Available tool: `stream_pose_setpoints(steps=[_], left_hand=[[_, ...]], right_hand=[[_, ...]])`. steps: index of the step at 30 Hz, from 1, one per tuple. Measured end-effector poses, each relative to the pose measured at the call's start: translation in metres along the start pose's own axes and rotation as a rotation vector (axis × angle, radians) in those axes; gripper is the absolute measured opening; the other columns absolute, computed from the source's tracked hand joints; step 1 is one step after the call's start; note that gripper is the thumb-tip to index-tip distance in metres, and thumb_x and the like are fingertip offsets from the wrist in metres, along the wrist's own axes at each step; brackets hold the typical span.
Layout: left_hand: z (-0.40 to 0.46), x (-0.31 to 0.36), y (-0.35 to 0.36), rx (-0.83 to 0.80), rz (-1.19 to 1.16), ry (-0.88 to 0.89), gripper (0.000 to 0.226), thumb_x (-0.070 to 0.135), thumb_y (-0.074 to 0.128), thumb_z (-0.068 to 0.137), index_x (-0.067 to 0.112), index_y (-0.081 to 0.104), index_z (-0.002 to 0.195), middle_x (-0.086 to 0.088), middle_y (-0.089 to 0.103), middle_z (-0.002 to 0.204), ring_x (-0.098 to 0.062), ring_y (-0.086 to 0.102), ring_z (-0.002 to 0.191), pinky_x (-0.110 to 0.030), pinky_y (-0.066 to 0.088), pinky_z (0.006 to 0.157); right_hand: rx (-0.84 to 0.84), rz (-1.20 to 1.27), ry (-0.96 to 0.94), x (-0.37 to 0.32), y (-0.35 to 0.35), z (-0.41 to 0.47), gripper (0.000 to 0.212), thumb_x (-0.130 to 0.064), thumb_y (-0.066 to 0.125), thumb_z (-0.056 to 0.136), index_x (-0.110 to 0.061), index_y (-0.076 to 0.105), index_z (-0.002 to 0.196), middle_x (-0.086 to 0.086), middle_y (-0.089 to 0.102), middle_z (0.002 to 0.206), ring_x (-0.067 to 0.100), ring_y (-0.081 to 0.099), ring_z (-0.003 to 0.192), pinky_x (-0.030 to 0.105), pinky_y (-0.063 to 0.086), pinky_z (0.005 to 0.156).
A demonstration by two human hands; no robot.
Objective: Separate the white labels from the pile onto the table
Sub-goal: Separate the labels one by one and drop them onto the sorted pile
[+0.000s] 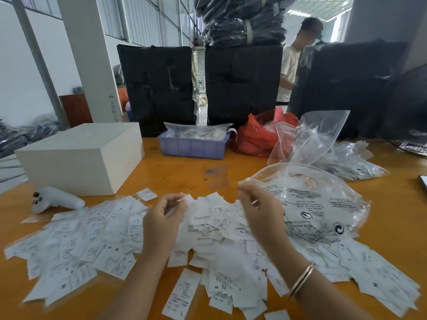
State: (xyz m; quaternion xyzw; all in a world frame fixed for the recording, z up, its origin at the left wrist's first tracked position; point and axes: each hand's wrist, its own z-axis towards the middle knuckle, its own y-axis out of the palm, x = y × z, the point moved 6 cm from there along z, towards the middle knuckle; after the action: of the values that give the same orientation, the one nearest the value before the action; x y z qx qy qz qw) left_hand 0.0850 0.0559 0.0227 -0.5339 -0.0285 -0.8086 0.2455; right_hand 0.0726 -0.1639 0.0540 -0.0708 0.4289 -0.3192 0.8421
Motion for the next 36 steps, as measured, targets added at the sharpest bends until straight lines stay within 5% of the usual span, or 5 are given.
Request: stream_pose_setpoints(steps=[6, 9, 12, 22, 36], left_hand=[[0.007, -0.011, -0.017, 0.147, 0.508, 0.036, 0.015, 0.029, 0.065, 0.089, 0.023, 0.065, 0.102, 0.001, 0.070, 0.095, -0.012, 0.056, 0.078, -0.032, 0.044, 0.079], [0.008, -0.016, -0.018, 0.143, 0.727, 0.013, 0.024, 0.027, 0.069, 0.085, 0.026, 0.063, 0.108, -0.001, 0.069, 0.103, -0.017, 0.055, 0.090, -0.034, 0.032, 0.080], [0.007, -0.015, -0.015, 0.126, 0.841, 0.035, 0.034, 0.025, 0.073, 0.081, 0.025, 0.063, 0.113, -0.003, 0.063, 0.116, -0.025, 0.051, 0.110, -0.042, 0.034, 0.090], [-0.032, 0.014, 0.053, -0.540, 0.425, 0.556, 0.006, 0.023, 0.064, 0.089, 0.026, 0.068, 0.093, 0.019, 0.059, 0.094, -0.004, 0.053, 0.095, -0.017, 0.025, 0.102], [-0.027, 0.012, 0.048, -0.527, 0.307, 0.431, 0.013, 0.015, 0.062, 0.089, 0.024, 0.071, 0.091, 0.022, 0.061, 0.090, 0.001, 0.054, 0.095, -0.019, 0.041, 0.088]], right_hand=[[0.262, -0.194, 0.134, 0.044, -0.068, 0.057, 0.023, -0.008, 0.051, 0.092, -0.012, 0.069, 0.104, 0.002, 0.065, 0.097, 0.004, 0.055, 0.070, 0.006, 0.040, 0.067], [0.062, -0.421, 0.370, 0.092, -0.075, 0.073, 0.034, -0.003, 0.044, 0.089, -0.010, 0.066, 0.114, 0.012, 0.066, 0.112, 0.028, 0.062, 0.093, 0.038, 0.051, 0.083], [-0.323, -0.722, 0.511, 0.127, -0.067, 0.069, 0.026, -0.013, 0.049, 0.091, 0.000, 0.064, 0.108, 0.017, 0.064, 0.109, 0.033, 0.059, 0.099, 0.035, 0.049, 0.082], [-0.344, -0.920, 0.424, 0.116, -0.056, 0.060, 0.020, -0.030, 0.061, 0.087, -0.015, 0.067, 0.099, 0.006, 0.065, 0.101, 0.026, 0.059, 0.095, 0.031, 0.041, 0.077], [-0.116, -0.951, 0.246, 0.086, -0.071, 0.067, 0.031, -0.014, 0.047, 0.088, -0.017, 0.046, 0.057, -0.003, 0.049, 0.058, 0.018, 0.044, 0.057, 0.035, 0.031, 0.075]])
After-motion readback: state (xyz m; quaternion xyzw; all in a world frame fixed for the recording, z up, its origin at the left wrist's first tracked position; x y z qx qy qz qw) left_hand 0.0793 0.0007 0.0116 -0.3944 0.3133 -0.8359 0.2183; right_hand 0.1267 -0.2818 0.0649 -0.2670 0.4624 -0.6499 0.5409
